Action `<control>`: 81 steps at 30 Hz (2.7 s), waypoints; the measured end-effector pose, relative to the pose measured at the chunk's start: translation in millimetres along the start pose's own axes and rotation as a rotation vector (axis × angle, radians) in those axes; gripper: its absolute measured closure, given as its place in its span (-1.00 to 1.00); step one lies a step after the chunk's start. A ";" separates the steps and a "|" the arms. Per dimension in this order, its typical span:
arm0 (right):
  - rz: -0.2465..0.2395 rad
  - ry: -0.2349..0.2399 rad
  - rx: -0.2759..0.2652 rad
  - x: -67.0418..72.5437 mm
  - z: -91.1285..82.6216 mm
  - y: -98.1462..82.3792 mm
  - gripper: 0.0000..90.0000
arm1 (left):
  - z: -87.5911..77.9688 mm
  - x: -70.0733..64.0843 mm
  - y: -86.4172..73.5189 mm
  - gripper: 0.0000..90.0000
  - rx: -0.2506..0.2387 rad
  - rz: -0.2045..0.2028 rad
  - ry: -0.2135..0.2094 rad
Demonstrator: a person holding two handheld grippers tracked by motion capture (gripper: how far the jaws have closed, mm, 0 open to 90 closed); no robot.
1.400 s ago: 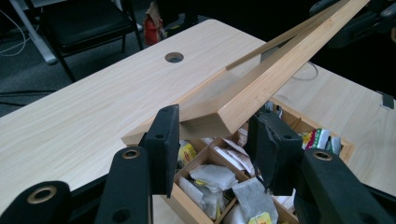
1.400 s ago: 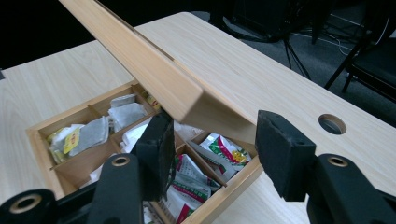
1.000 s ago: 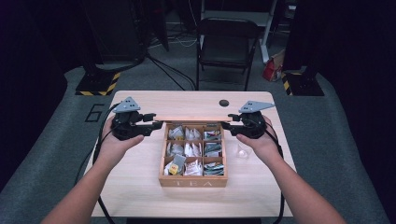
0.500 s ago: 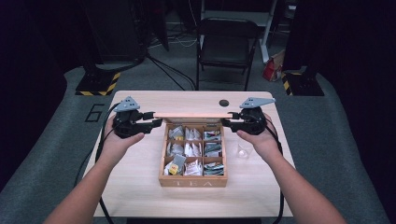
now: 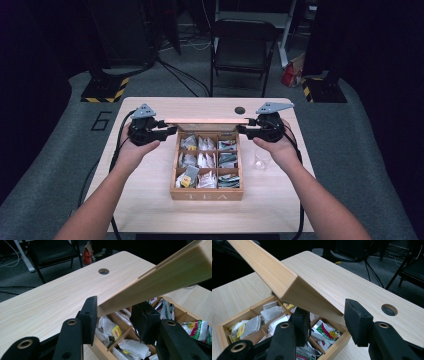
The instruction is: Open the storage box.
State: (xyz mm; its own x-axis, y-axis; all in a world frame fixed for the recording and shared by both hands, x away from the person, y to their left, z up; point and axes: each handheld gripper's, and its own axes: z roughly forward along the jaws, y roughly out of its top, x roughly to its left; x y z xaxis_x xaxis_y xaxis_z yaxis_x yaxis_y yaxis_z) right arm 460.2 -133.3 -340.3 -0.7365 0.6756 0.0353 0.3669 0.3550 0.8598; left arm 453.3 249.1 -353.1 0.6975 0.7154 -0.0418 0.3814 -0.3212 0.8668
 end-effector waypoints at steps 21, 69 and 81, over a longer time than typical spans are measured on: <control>-0.006 -0.008 -0.010 -4.4 2.8 2.6 0.26 | 6.2 4.2 5.3 0.29 -0.001 -0.026 0.010; 0.073 -0.027 0.038 -39.2 54.0 -6.2 0.18 | 23.3 31.0 31.6 0.31 -0.001 -0.066 -0.009; 0.105 -0.028 0.052 -44.7 62.0 -9.0 0.23 | 27.7 35.2 33.9 0.31 -0.008 -0.074 -0.006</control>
State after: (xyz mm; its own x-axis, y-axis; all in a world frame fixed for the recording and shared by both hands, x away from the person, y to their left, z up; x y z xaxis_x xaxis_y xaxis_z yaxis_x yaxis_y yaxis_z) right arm 525.1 -126.6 -381.2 -0.6761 0.7287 0.1091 0.4710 0.3135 0.8246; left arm 507.5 246.1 -339.0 0.6713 0.7332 -0.1084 0.4267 -0.2628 0.8654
